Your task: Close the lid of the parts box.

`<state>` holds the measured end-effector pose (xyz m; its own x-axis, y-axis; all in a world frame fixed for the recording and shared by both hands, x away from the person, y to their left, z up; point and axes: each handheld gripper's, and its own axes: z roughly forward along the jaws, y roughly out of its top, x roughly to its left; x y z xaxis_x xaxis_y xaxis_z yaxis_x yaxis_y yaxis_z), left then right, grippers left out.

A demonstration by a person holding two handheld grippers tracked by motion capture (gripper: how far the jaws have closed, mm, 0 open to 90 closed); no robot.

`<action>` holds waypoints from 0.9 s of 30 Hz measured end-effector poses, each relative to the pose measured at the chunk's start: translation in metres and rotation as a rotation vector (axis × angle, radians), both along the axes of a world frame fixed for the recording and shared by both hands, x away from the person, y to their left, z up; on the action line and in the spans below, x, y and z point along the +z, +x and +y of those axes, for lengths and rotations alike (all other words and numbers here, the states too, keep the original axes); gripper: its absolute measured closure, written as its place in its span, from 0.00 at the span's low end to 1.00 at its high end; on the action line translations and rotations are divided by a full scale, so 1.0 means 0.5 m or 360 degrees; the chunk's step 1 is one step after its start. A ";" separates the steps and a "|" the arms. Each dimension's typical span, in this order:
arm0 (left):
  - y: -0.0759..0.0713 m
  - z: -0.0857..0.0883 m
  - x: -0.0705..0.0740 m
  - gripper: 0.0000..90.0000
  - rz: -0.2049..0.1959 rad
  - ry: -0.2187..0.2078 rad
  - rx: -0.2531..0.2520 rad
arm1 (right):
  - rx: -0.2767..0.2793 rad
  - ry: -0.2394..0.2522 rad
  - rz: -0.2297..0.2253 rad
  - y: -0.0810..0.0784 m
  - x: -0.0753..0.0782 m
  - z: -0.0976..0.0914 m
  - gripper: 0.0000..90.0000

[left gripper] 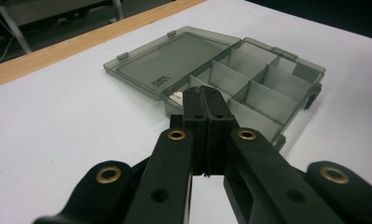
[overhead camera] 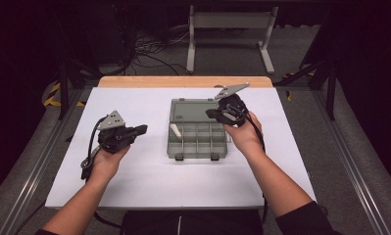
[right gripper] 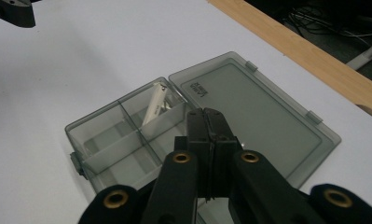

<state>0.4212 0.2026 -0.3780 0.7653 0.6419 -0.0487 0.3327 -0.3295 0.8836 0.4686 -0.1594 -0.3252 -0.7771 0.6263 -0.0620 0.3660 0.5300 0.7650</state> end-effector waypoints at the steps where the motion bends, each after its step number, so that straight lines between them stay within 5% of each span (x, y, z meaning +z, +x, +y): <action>1: 0.005 -0.002 0.001 1.00 0.0005 0.0003 0.0010 | -0.0004 0.0001 -0.0003 0.002 0.001 -0.006 1.00; 8: 0.050 -0.024 0.006 1.00 0.0076 -0.0016 0.0049 | -0.0035 0.0028 -0.0031 0.014 0.005 -0.042 1.00; 27: 0.178 -0.077 0.010 1.00 0.0162 0.0106 0.0128 | -0.0159 0.0027 -0.0012 0.107 -0.013 -0.106 1.00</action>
